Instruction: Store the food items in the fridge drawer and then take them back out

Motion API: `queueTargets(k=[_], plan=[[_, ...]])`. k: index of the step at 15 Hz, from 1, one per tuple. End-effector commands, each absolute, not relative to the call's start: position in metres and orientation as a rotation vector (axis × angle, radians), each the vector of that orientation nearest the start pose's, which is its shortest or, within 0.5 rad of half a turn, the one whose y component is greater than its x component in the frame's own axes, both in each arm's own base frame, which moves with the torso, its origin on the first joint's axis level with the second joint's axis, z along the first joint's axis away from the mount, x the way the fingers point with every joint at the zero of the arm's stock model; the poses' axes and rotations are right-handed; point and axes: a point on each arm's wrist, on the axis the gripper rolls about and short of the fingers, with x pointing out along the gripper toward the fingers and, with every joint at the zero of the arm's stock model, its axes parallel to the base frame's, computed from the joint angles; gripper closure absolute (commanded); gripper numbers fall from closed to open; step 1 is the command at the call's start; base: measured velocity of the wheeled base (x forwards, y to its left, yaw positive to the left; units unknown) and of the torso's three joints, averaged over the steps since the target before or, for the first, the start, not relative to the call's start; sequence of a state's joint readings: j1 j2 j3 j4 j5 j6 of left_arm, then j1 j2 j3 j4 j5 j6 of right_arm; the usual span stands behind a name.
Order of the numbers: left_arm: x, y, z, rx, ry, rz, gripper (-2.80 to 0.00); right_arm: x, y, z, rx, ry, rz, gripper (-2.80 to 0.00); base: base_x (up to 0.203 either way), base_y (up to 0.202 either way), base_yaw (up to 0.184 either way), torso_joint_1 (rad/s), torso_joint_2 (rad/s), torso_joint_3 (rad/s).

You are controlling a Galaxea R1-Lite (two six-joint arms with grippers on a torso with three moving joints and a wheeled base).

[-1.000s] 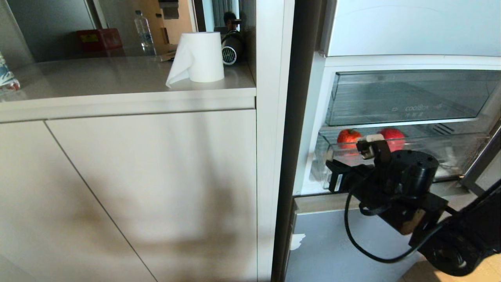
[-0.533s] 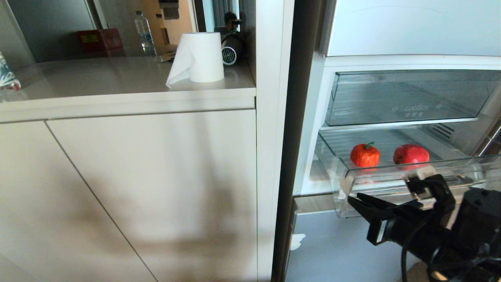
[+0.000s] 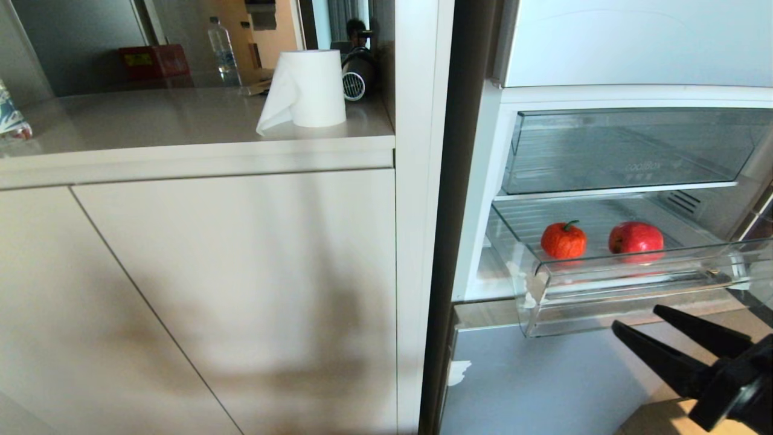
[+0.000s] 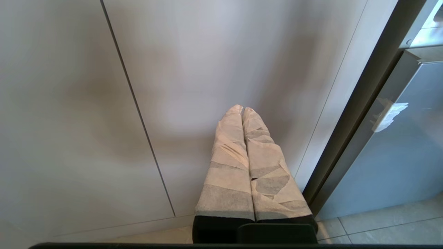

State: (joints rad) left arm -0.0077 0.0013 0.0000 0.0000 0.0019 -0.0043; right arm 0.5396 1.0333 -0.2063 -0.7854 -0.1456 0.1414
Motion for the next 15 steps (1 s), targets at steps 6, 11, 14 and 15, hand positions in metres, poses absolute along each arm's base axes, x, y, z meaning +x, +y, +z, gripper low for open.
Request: queueTargets(k=[6, 11, 14, 15], plan=[[-0.023, 0.0, 0.076, -0.005, 0.002, -0.005, 0.0, 0.13, 0.049, 0.242, 0.09, 0.296, 0.17, -2.8, 0.0, 0.0, 0.0, 0.0, 0.0, 0.0], [-0.023, 0.0, 0.076, -0.005, 0.002, -0.006, 0.0, 0.228, 0.054, 0.24, 0.083, 0.438, 0.023, -2.8, 0.0, 0.0, 0.0, 0.0, 0.0, 0.0], [-0.023, 0.0, 0.076, -0.005, 0.002, -0.005, 0.0, 0.268, 0.053, 0.241, 0.086, 0.457, -0.005, -2.8, 0.0, 0.0, 0.0, 0.0, 0.0, 0.0], [-0.023, 0.0, 0.076, -0.005, 0.002, -0.006, 0.0, 0.278, 0.052, 0.24, 0.083, 0.475, -0.016, -2.8, 0.0, 0.0, 0.0, 0.0, 0.0, 0.0]])
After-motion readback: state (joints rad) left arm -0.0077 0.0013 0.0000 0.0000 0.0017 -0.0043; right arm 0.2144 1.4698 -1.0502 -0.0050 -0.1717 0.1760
